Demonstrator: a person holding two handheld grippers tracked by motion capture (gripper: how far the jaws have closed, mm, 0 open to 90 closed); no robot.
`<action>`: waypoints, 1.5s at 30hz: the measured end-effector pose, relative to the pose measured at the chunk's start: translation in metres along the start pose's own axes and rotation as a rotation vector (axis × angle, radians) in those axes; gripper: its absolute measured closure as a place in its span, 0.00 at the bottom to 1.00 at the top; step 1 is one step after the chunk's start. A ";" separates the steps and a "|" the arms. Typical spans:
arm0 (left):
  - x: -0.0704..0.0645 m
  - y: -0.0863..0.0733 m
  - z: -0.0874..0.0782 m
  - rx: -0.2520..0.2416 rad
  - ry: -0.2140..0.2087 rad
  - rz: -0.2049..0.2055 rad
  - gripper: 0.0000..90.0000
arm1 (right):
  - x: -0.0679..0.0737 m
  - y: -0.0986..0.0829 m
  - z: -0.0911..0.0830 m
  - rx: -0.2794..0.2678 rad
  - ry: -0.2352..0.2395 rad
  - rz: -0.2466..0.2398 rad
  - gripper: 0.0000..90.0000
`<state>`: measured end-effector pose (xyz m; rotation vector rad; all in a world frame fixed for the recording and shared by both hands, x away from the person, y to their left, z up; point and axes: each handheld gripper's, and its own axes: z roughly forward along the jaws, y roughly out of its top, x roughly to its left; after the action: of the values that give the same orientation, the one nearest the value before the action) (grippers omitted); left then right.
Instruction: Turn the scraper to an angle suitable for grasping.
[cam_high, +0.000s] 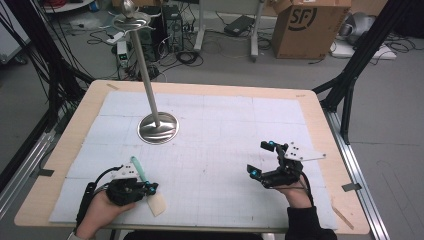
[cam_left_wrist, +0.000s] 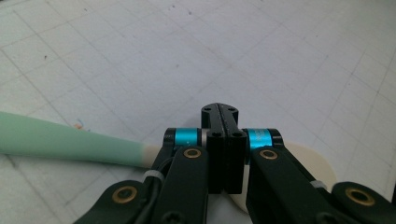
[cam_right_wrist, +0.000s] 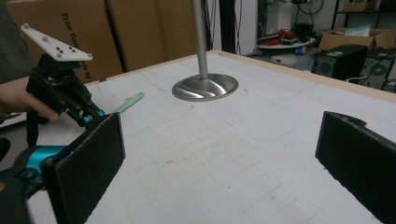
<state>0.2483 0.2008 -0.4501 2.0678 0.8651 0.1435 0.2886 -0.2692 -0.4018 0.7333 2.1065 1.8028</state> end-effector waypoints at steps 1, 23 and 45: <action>-0.001 -0.001 -0.001 -0.002 0.001 0.000 1.00 | 0.000 0.000 0.000 0.000 0.000 0.000 0.01; 0.037 -0.025 -0.048 -0.042 0.227 -0.104 1.00 | 0.000 -0.001 0.004 0.010 0.003 -0.004 0.01; 0.018 0.020 0.011 -0.012 0.176 -0.020 1.00 | -0.001 -0.001 0.002 0.005 0.000 -0.001 0.01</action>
<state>0.2768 0.1971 -0.4457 2.0565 0.9883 0.3234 0.2904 -0.2682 -0.4028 0.7333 2.1118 1.7972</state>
